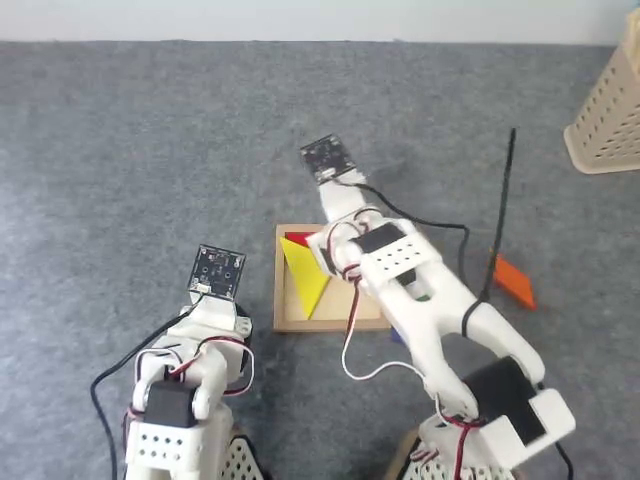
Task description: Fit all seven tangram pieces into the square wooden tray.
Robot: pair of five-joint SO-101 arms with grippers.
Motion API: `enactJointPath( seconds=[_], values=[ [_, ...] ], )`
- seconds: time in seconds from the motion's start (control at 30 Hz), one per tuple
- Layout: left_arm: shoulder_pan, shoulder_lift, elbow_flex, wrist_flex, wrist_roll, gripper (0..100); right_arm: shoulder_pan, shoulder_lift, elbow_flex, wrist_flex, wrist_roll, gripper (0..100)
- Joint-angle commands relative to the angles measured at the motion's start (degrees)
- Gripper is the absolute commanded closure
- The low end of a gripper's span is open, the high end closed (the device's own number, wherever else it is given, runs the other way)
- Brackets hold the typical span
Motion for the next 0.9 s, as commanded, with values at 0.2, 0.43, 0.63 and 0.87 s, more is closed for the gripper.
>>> enactJointPath(
  seconds=[0.2,0.43,0.63,0.87],
  values=[
    [-0.1,-1.2,-1.1,0.4,0.4,99,-0.1,4.2,-1.3,-0.7,2.5,97.6],
    [-0.1,-1.2,-1.1,0.4,0.4,99,1.9,4.1,-1.3,1.9,2.8,99.1],
    [-0.1,-1.2,-1.1,0.4,0.4,99,0.3,4.0,-1.3,3.1,2.8,99.1],
    [-0.1,-1.2,-1.1,0.4,0.4,99,-2.0,0.9,-1.1,2.9,2.8,98.9]
  ],
)
